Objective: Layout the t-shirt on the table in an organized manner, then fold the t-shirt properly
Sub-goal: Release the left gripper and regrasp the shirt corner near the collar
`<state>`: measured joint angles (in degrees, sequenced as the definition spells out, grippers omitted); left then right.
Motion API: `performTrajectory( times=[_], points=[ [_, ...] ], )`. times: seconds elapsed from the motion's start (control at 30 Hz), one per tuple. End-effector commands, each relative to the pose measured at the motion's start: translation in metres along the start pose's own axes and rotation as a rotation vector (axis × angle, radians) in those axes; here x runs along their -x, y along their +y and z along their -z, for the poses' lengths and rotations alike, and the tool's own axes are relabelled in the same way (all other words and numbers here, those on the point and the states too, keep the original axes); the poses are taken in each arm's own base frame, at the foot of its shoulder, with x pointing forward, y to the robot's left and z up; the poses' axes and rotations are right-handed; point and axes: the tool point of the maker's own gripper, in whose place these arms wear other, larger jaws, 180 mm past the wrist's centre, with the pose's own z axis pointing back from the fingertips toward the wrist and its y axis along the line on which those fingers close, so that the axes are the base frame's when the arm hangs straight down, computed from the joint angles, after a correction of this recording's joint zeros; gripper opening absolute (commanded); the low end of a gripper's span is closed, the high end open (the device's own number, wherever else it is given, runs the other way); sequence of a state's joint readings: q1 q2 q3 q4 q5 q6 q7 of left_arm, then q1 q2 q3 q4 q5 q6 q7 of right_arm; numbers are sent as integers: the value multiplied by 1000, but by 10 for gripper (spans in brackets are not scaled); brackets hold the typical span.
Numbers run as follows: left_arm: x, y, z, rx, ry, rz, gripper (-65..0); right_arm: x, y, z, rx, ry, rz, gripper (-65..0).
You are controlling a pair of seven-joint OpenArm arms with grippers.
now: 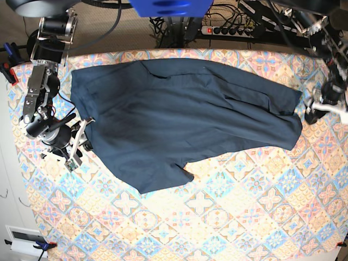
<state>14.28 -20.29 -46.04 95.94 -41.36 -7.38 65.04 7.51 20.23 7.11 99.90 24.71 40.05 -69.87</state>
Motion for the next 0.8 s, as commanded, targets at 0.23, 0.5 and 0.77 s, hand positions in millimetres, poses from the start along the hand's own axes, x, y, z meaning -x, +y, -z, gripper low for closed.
performTrajectory(
  times=[0.23, 0.5, 0.77],
  points=[
    [20, 16, 12, -15, 61, -50, -226, -20, -9, -8, 22, -64, -15, -440],
    [43, -8, 45, 20, 165, -20, -226, -20, -9, -8, 22, -64, -15, -440],
    [67, -22, 53, 48, 241, 19, -348, -19, -11, -8, 25, -65, -12, -440]
  ],
)
